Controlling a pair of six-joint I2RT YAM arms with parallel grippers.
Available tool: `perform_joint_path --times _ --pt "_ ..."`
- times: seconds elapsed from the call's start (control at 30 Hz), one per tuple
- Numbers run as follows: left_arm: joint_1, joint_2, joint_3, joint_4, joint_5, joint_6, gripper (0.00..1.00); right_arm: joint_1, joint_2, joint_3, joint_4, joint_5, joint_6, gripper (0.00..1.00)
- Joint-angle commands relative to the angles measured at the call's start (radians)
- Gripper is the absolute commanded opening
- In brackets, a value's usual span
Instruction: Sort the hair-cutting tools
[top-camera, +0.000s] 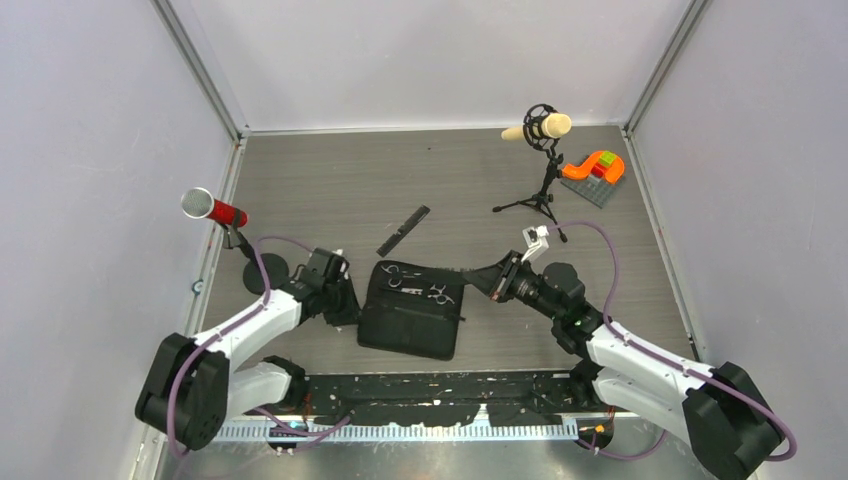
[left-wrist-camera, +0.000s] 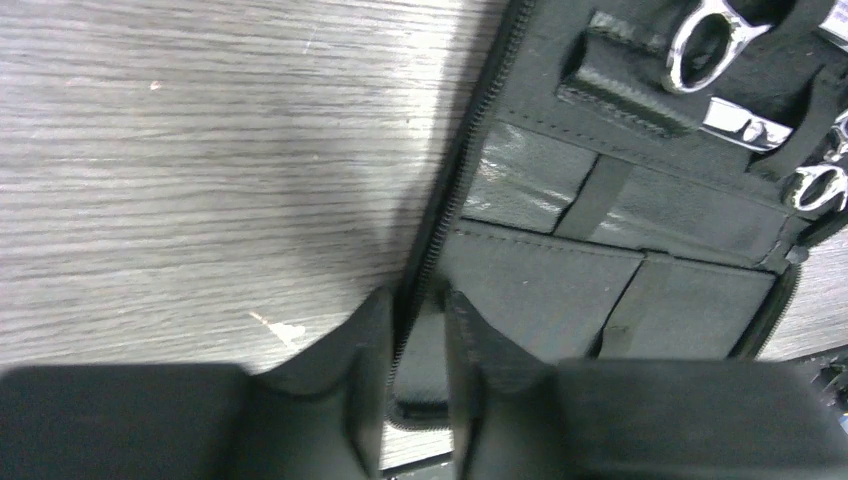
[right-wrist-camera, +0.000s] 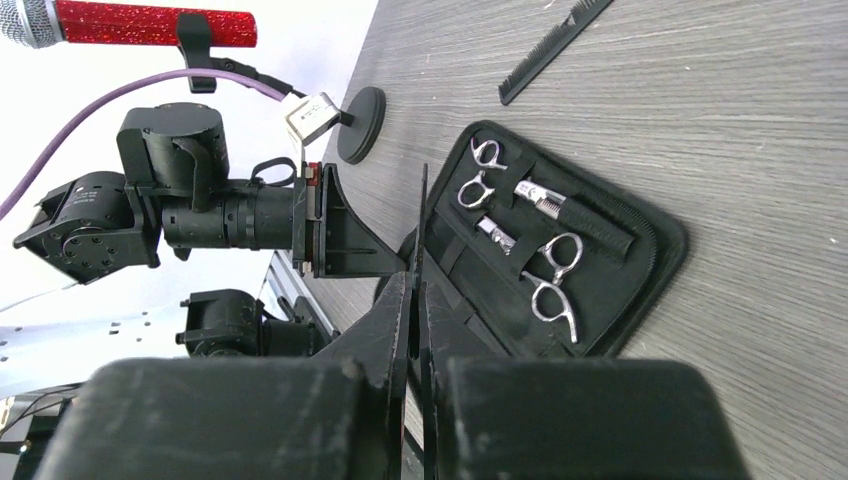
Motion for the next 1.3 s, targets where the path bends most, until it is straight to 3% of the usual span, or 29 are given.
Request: perform_joint_path --times 0.0,0.2,0.4,0.8,1.03,1.27 --pt "-0.007 0.091 -0.002 0.142 0.051 -0.023 0.0 -0.032 0.008 -0.021 0.066 -0.014 0.02 0.05" --pt "-0.007 0.144 0.006 0.284 -0.002 -0.164 0.0 -0.078 -0.008 -0.012 0.005 -0.042 0.021 0.05" --pt "-0.005 0.13 -0.02 0.369 -0.062 -0.265 0.0 -0.109 -0.089 0.002 -0.193 -0.027 -0.003 0.05" --pt "-0.005 0.141 -0.097 0.394 -0.025 -0.258 0.0 -0.162 -0.344 -0.05 -0.571 -0.06 0.056 0.05" --pt "-0.005 0.095 -0.11 0.367 -0.037 -0.246 0.0 -0.169 -0.538 -0.042 -0.786 0.019 0.06 0.05" --pt "-0.005 0.062 -0.121 0.346 -0.054 -0.239 0.0 -0.171 -0.587 0.042 -1.0 0.086 -0.001 0.05"
